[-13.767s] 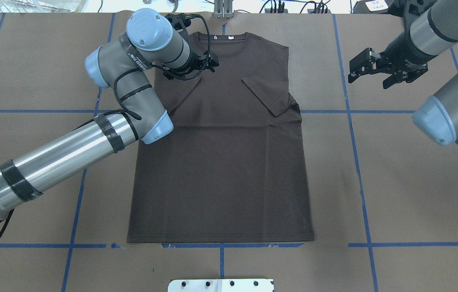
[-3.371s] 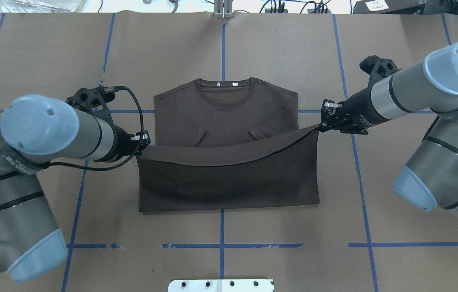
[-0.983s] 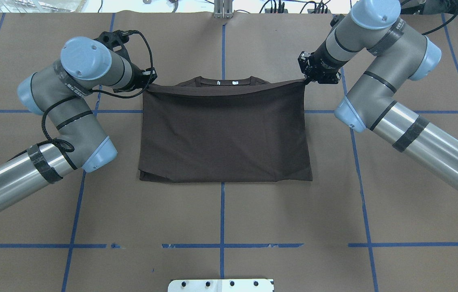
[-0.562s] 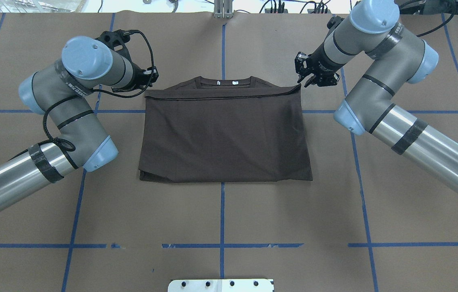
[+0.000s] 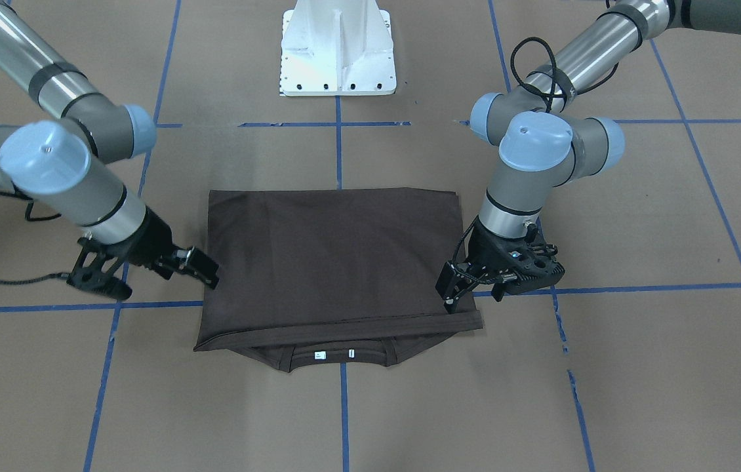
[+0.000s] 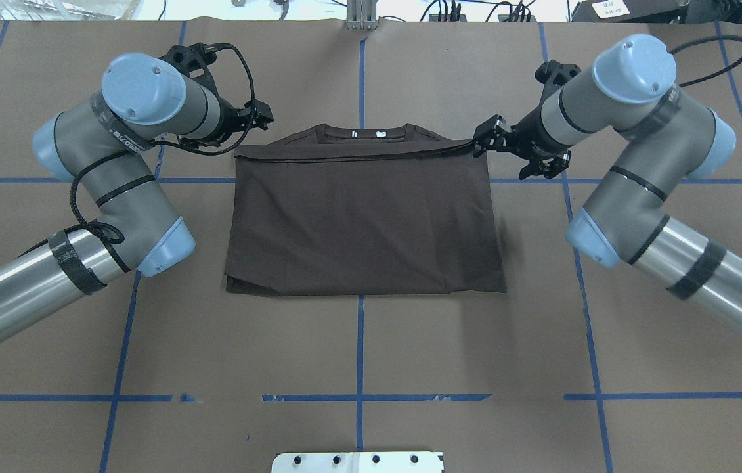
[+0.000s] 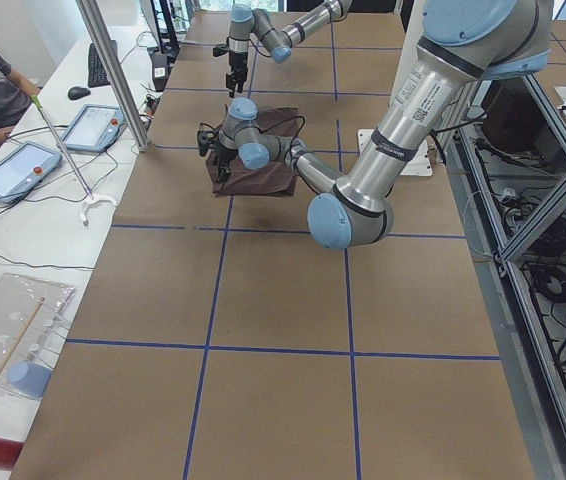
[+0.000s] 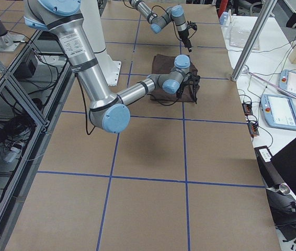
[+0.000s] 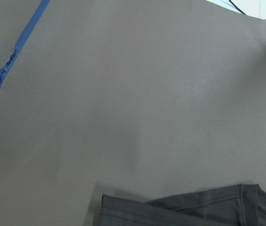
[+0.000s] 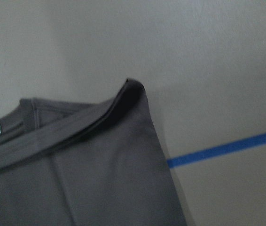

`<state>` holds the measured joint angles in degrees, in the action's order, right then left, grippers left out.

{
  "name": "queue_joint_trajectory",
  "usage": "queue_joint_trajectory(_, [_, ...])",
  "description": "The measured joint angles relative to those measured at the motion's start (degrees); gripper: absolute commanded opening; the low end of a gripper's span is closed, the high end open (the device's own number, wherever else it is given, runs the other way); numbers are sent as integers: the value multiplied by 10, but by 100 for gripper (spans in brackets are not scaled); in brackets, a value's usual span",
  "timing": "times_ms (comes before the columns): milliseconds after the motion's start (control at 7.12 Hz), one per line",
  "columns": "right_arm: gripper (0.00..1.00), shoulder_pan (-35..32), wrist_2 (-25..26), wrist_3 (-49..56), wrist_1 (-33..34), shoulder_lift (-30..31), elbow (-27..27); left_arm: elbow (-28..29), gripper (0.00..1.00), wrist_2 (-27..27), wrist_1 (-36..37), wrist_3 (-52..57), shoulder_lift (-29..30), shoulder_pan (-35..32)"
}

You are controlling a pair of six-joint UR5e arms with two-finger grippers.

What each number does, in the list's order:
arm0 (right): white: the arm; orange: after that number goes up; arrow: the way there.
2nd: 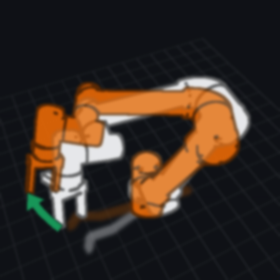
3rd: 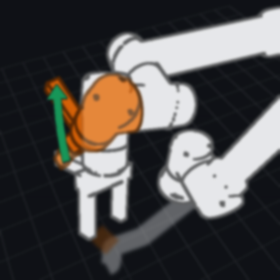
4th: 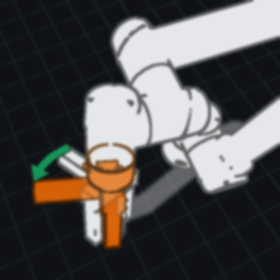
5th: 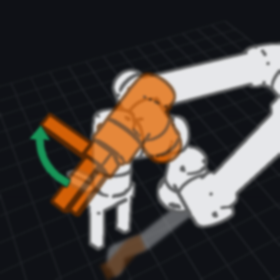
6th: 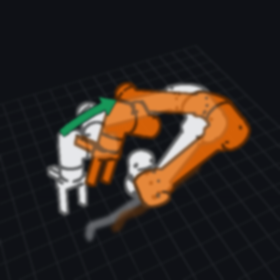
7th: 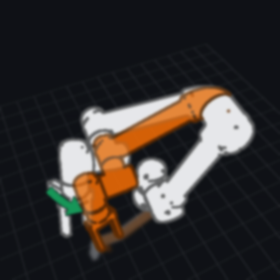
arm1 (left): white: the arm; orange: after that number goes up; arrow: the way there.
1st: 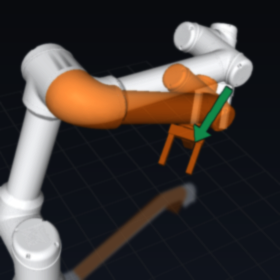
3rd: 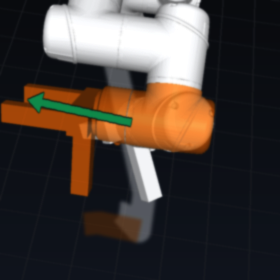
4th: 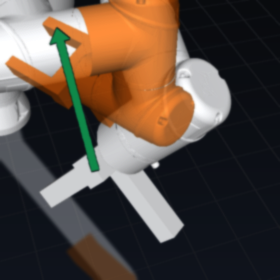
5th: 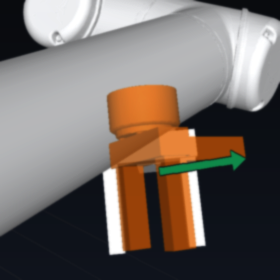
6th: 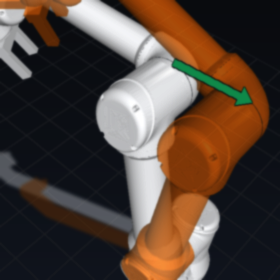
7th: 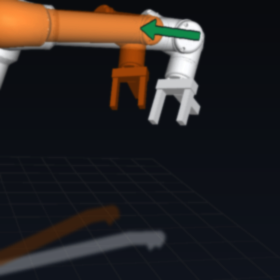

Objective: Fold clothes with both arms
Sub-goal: 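Move the right gripper to the folded edge nearest it and press it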

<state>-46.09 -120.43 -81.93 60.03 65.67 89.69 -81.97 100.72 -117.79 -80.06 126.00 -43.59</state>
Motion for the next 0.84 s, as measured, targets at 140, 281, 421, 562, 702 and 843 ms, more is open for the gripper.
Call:
queue_joint_trajectory(140, [100, 35, 21, -4, 2, 52, 57, -13, 100, 0, 2, -2, -2, 0])
queue_joint_trajectory(281, [100, 69, 39, -8, 2, 94, 91, -23, 100, 0, 2, -3, -5, 0])
queue_joint_trajectory(421, [100, 99, 58, -10, 2, 118, 106, -29, 100, -1, 3, -4, -6, 0])
queue_joint_trajectory(562, [100, 120, 72, -11, 2, 128, 111, -31, 100, -2, 3, -4, -6, 0])
queue_joint_trajectory(702, [100, 130, 78, -11, 1, 130, 115, -33, 100, -2, 3, -4, -6, 0])
queue_joint_trajectory(843, [98, 135, 79, -11, 2, 129, 118, -33, 100, -2, 3, -4, -6, 0])
